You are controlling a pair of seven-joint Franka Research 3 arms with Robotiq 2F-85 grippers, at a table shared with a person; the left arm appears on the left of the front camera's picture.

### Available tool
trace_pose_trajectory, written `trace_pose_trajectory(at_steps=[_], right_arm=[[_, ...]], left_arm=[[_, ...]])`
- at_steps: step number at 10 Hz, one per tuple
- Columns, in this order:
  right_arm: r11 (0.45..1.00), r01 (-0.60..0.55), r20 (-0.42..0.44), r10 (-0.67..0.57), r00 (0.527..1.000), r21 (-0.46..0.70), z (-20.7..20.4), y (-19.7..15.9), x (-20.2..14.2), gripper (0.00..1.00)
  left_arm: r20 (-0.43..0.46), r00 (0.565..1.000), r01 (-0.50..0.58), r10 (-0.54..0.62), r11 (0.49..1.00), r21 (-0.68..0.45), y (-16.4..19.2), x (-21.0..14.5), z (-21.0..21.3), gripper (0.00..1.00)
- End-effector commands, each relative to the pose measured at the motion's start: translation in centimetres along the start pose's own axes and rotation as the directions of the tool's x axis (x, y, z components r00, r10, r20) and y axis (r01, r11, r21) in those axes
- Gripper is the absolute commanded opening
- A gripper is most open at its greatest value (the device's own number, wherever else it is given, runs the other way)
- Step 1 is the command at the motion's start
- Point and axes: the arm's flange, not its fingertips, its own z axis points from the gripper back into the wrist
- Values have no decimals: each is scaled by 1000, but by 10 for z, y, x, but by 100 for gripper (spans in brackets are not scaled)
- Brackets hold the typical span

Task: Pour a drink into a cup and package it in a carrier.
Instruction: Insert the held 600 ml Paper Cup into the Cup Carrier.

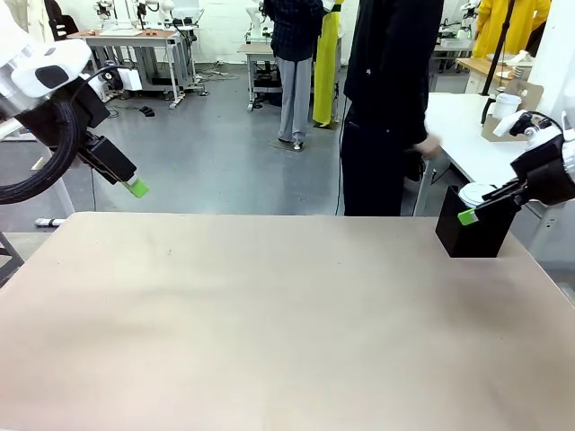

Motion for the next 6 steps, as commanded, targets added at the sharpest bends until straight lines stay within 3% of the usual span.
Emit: trace_pose_trajectory(at_steps=[1,6], right_arm=[[1000,-3,3,3,1000,3,-1,1,1,100],[1000,-3,3,3,1000,3,-1,1,1,100]], left_arm=[[2,1000,-12,12,1000,-3,0,0,1,100],[2,1000,-12,12,1000,-3,0,0,1,100]])
